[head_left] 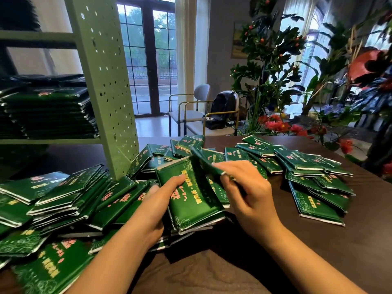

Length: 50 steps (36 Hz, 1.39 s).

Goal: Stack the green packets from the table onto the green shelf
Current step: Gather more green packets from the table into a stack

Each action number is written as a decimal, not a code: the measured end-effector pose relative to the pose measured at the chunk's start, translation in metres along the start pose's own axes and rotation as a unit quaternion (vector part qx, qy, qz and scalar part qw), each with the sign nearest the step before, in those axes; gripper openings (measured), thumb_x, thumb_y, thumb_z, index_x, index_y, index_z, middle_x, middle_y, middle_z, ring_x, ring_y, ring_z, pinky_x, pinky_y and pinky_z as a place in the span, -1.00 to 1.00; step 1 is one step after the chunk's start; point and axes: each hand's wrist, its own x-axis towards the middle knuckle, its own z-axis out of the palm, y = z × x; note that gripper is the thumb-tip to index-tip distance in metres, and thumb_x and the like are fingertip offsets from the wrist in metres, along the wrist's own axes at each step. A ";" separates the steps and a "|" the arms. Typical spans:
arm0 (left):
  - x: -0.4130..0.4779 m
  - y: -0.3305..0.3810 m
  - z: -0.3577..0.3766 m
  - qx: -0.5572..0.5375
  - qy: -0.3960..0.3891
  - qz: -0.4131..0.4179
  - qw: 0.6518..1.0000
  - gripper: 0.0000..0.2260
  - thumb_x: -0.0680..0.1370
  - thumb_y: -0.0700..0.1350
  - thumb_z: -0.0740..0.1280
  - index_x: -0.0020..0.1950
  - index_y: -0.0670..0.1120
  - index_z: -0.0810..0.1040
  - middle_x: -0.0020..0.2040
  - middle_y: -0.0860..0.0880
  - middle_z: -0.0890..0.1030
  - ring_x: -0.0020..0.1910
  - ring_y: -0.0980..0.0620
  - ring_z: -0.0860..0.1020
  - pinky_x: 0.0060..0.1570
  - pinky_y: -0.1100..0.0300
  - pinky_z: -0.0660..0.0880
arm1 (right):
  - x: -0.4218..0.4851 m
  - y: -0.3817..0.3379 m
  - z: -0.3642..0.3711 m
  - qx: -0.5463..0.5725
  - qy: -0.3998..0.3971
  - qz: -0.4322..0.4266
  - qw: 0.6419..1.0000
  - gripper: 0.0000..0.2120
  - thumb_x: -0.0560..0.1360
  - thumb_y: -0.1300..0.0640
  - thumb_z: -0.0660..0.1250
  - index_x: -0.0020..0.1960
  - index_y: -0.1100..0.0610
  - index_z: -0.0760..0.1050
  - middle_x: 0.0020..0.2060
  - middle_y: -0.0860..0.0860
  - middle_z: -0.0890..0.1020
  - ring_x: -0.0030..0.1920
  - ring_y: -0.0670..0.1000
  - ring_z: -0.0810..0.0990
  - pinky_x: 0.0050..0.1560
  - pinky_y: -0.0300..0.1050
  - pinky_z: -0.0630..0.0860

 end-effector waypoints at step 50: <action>-0.013 -0.002 0.016 0.151 -0.026 0.155 0.976 0.16 0.11 0.59 0.31 0.54 -0.03 0.21 0.42 0.02 0.46 0.38 0.00 0.44 0.43 -0.07 0.30 | 0.002 -0.004 0.011 0.369 -0.067 0.486 0.789 -0.83 0.56 0.16 0.25 0.12 0.11 0.54 -0.06 0.08 0.71 -0.09 0.04 0.68 -0.04 -0.06 0.61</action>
